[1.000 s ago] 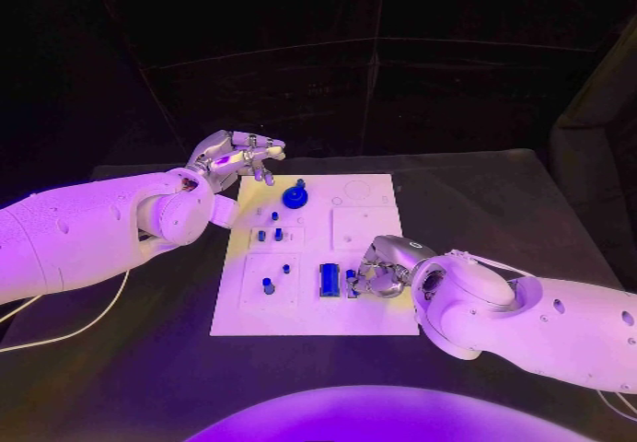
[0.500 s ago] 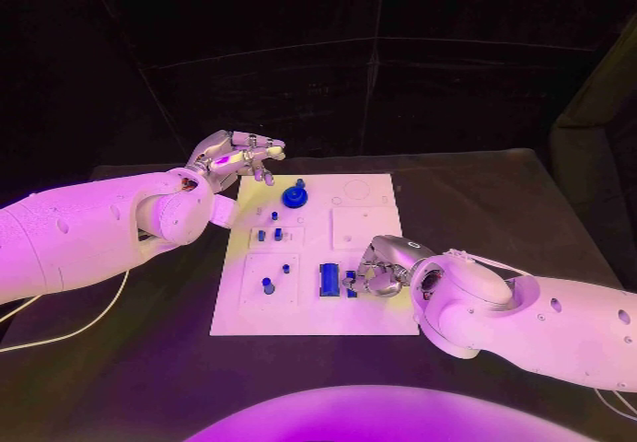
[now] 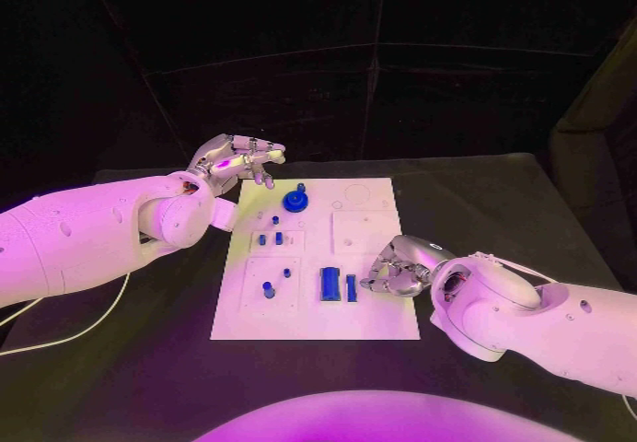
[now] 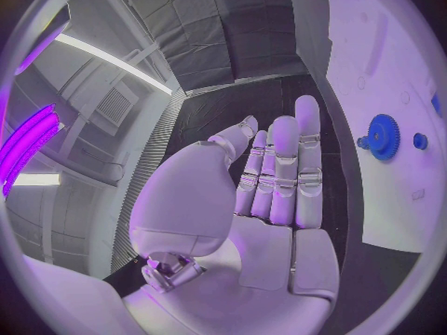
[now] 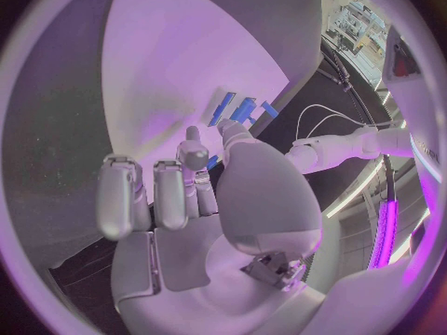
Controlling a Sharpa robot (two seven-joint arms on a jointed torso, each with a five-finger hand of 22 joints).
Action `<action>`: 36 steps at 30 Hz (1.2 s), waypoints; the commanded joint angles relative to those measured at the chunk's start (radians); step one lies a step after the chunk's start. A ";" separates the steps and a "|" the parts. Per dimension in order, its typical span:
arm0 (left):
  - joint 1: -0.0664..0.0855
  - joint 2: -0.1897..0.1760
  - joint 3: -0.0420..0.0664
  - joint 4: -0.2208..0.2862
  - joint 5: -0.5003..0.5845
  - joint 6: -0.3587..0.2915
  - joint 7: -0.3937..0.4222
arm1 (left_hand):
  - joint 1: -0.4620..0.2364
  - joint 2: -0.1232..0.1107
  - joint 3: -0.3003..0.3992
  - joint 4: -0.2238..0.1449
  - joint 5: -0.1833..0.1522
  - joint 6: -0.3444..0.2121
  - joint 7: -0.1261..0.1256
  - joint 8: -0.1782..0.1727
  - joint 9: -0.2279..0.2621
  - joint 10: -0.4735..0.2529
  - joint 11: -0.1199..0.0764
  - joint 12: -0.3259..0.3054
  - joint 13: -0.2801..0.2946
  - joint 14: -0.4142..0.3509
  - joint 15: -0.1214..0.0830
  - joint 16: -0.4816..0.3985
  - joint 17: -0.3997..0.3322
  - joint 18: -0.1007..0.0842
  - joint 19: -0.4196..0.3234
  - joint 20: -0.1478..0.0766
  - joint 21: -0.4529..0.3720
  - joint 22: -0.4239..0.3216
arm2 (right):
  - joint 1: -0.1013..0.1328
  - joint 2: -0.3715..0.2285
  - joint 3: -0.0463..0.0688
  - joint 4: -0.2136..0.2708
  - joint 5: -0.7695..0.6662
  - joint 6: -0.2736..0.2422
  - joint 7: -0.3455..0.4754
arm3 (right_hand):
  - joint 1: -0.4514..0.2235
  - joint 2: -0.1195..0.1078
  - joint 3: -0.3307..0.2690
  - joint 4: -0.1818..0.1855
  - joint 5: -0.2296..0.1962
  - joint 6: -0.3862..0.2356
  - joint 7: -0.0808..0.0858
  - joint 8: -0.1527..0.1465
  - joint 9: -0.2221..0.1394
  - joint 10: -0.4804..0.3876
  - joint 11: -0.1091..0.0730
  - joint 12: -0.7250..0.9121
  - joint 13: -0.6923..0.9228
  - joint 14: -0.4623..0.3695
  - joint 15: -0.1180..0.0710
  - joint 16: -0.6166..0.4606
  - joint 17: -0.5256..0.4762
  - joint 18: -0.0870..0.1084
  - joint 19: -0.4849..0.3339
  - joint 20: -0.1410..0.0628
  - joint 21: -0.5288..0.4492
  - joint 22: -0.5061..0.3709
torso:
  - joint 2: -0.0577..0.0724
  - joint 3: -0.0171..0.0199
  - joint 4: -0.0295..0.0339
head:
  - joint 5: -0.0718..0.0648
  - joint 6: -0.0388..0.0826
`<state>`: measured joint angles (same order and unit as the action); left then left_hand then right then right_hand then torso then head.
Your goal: Assemble the parts on the task board
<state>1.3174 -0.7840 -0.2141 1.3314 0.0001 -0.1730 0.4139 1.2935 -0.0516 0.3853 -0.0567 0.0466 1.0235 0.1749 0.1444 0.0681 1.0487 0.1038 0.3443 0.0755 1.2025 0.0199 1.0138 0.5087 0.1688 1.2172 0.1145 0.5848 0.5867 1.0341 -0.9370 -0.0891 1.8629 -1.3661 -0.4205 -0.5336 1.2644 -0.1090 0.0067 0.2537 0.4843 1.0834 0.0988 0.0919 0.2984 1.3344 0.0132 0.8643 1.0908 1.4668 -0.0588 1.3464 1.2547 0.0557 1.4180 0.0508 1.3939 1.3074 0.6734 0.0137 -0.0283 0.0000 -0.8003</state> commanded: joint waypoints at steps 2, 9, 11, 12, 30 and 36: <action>0.001 0.007 0.000 -0.013 0.056 -0.014 0.056 | -0.010 0.004 -0.010 0.002 0.004 0.008 -0.007 0.014 0.002 0.004 -0.006 0.012 0.001 -0.008 -0.004 0.006 -0.005 0.014 0.003 0.001 -0.006 -0.003 | 0.042 -0.016 0.002 -0.060 0.426 -0.042 0.369 | 0.076 0.017 0.014 -0.031 -0.043 -0.028 0.010 -0.010 -0.009 -0.101 0.008 -0.239 -0.165 -0.018 0.009 -0.141 -0.158 0.045 -0.102 0.007 -0.138 -0.125 | -0.013 0.0002 -0.0040 | -0.003 0.025; -0.004 0.041 -0.009 -0.099 0.100 -0.016 0.085 | -0.014 0.006 -0.027 0.013 0.005 0.032 -0.016 0.028 0.001 0.031 -0.013 0.008 -0.010 -0.078 -0.004 -0.127 -0.083 0.013 -0.069 0.001 -0.094 -0.059 | 0.110 0.027 0.003 -0.256 0.731 0.043 0.658 | 0.216 0.040 0.077 -0.083 -0.180 -0.068 0.045 -0.019 -0.031 -0.205 0.043 -0.529 -0.429 -0.181 0.041 -0.656 -0.609 0.125 -0.356 0.033 -0.599 -0.579 | -0.044 -0.0031 -0.0069 | -0.012 0.082; -0.006 0.052 -0.012 -0.129 0.104 -0.016 0.089 | -0.012 0.006 -0.023 0.017 0.003 0.028 -0.008 0.020 -0.002 0.032 -0.003 -0.025 -0.014 -0.124 0.012 -0.252 -0.147 0.010 -0.136 0.015 -0.166 -0.105 | 0.122 0.054 0.003 -0.328 0.793 0.069 0.717 | 0.248 0.047 0.123 -0.079 -0.216 -0.102 0.076 -0.029 -0.050 -0.287 0.097 -0.656 -0.550 -0.284 0.080 -0.819 -0.694 0.115 -0.434 0.065 -0.717 -0.651 | -0.052 -0.0048 -0.0069 | -0.013 0.105; -0.007 0.056 -0.013 -0.138 0.105 -0.017 0.090 | -0.014 0.005 -0.022 0.020 0.003 0.027 -0.007 0.017 -0.002 0.030 0.003 -0.037 -0.014 -0.142 0.019 -0.295 -0.168 0.007 -0.159 0.023 -0.190 -0.121 | 0.125 0.064 0.003 -0.353 0.816 0.077 0.735 | 0.247 0.035 0.126 -0.078 -0.220 -0.105 0.082 -0.028 -0.054 -0.299 0.104 -0.681 -0.580 -0.294 0.087 -0.854 -0.715 0.116 -0.441 0.072 -0.741 -0.668 | -0.055 -0.0053 -0.0078 | -0.012 0.111; -0.045 0.134 -0.016 -0.211 0.174 -0.063 0.107 | -0.018 -0.006 -0.121 0.054 0.003 -0.038 0.028 -0.073 -0.003 -0.047 0.072 -0.227 -0.013 -0.305 0.144 -0.789 -0.399 0.016 -0.489 0.169 -0.499 -0.351 | 0.142 0.288 0.031 -0.747 1.143 0.222 0.968 | 0.155 0.092 0.039 -0.232 -0.381 -0.163 0.107 -0.029 -0.199 -0.306 0.150 -0.800 -0.990 -0.334 0.177 -1.262 -1.128 0.129 -0.408 0.174 -1.204 -1.049 | -0.076 -0.0013 -0.0085 | -0.006 0.176; -0.054 0.129 -0.008 -0.192 0.135 -0.063 0.079 | -0.502 0.052 -0.224 0.057 -0.047 -0.412 -0.049 -0.144 -0.068 -0.427 0.005 -0.273 -0.075 -0.644 0.082 -0.878 -0.509 -0.050 -0.765 0.061 -0.585 -0.442 | 0.135 0.281 0.032 -0.726 1.084 0.147 0.911 | -0.379 0.109 -0.007 -0.254 -0.484 -0.508 0.030 -0.092 -0.298 -0.688 0.087 -0.864 -1.091 -0.748 0.130 -1.346 -1.178 0.064 -0.774 0.086 -1.275 -1.149 | -0.086 -0.0052 -0.0036 | -0.005 0.179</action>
<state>1.2627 -0.6542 -0.2244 1.1322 0.1415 -0.2200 0.4894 1.0713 -0.0279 0.2179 -0.0005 0.0259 0.8277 0.1706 0.0356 0.0336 0.8412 0.1473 0.0958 0.0323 0.7555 0.1373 0.1839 0.0766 0.1660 0.6123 0.2385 0.0440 0.1959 1.1681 -0.6552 -0.0590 1.1283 -0.2897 -0.2542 0.3720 1.1886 -0.0053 0.0225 0.0062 0.0640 0.7727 0.1734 0.0330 0.0483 0.8671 0.1337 0.0335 0.0503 0.9652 0.0951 0.0438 0.1023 0.1697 0.8640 0.1830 0.1605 0.2130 0.5960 0.0105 -0.0373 -0.0058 -0.6244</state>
